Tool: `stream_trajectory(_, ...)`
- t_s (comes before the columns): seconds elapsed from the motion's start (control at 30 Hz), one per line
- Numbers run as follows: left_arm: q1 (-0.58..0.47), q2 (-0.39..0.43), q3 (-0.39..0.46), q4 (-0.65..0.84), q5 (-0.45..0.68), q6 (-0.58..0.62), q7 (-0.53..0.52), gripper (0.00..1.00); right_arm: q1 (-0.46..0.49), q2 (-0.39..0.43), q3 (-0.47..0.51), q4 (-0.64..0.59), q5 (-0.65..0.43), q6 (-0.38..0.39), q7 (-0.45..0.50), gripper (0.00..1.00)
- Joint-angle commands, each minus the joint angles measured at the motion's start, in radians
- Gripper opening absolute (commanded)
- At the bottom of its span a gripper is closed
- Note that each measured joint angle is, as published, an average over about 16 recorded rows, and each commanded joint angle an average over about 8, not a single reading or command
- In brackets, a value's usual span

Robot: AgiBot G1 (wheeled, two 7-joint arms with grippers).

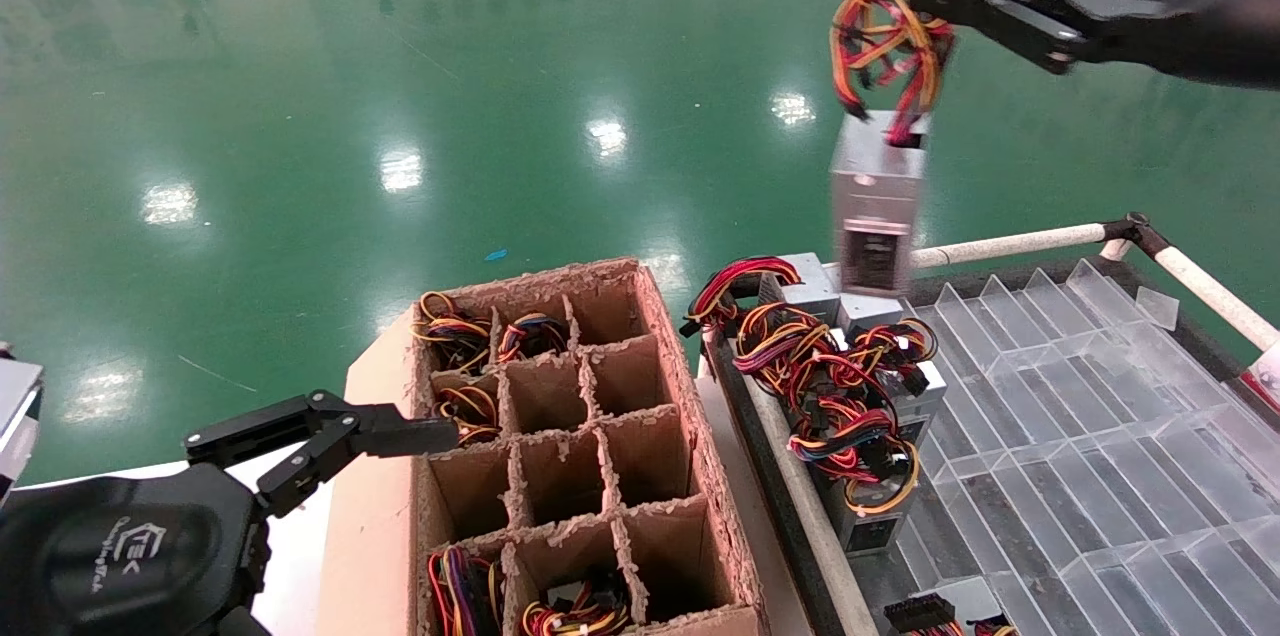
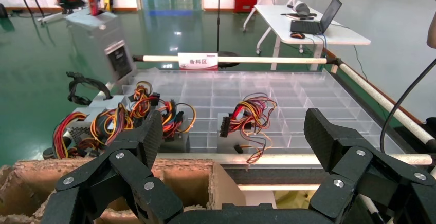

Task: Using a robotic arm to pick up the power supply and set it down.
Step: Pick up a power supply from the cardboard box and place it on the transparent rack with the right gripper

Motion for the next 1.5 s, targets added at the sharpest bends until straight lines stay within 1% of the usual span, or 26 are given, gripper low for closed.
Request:
stream_trajectory(0.03,0.0,0.0,0.0,0.0,0.0,0.0,0.0,1.0,0.018,0.022,-0.015,0.0,-0.021,-0.009,-0.009,0.0)
stream_trajectory(0.2,0.0,0.0,0.0,0.0,0.0,0.0,0.0,1.0,0.055,0.05,-0.061,-0.004,-0.087,0.008,-0.041,0.0)
stream_trajectory(0.3,0.0,0.0,0.0,0.0,0.0,0.0,0.0,1.0,0.072,0.066,-0.09,-0.001,-0.128,0.004,-0.056,0.0)
stream_trajectory(0.6,0.0,0.0,0.0,0.0,0.0,0.0,0.0,1.0,0.117,0.125,-0.171,0.054,-0.243,-0.104,-0.061,0.0)
stream_trajectory(0.8,0.0,0.0,0.0,0.0,0.0,0.0,0.0,1.0,0.124,0.158,-0.219,0.129,-0.305,-0.121,-0.042,0.0)
stream_trajectory(1.03,0.0,0.0,0.001,0.0,0.0,0.0,0.0,1.0,0.109,0.183,-0.252,0.206,-0.327,-0.119,-0.013,0.0)
stream_trajectory(1.5,0.0,0.0,0.001,0.0,-0.001,0.0,0.0,1.0,0.106,0.211,-0.284,0.268,-0.319,-0.119,0.009,0.0)
